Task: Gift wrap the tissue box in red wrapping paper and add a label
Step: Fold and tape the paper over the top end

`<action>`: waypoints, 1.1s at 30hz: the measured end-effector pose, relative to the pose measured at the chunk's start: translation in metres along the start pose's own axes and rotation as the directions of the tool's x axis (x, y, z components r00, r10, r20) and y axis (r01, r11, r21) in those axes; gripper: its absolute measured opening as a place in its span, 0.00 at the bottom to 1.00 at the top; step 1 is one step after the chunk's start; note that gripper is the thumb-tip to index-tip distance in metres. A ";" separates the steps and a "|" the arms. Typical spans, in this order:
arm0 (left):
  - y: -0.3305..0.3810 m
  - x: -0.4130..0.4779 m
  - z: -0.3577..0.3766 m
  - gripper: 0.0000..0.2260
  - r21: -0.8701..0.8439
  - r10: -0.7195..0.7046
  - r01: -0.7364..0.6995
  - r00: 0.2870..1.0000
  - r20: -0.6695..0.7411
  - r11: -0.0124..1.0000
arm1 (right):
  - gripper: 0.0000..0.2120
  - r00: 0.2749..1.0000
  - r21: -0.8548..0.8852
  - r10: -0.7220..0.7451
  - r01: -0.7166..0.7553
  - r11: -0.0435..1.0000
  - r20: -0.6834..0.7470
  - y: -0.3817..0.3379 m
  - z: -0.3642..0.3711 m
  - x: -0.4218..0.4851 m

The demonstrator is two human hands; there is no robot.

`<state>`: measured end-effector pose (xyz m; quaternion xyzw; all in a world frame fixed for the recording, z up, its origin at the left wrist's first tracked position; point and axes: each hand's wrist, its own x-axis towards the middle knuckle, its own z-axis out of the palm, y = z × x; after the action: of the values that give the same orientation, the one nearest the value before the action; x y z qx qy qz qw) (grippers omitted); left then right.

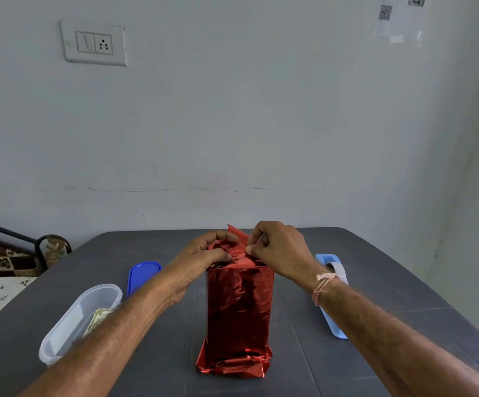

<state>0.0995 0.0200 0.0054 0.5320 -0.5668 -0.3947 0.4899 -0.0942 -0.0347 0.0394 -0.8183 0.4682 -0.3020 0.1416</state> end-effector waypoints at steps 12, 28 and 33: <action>0.003 0.035 0.012 0.24 -0.036 -0.217 0.215 0.969 -0.113 0.976 | 0.04 1.000 0.008 0.003 -0.003 1.000 -0.005 0.004 0.003 -0.001; -0.002 0.027 0.015 0.19 -0.129 -0.190 0.167 0.962 -0.197 0.978 | 0.03 0.981 0.568 0.116 -0.186 0.802 0.157 0.019 -0.020 -0.007; -0.001 0.025 0.016 0.19 -0.133 -0.194 0.169 0.960 -0.202 0.977 | 0.05 0.986 0.569 0.097 -0.159 0.807 0.138 0.026 -0.026 -0.012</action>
<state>0.0854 -0.0062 0.0049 0.5923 -0.4361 -0.4102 0.5392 -0.1330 -0.0362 0.0420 -0.7174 0.4007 -0.3772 0.4272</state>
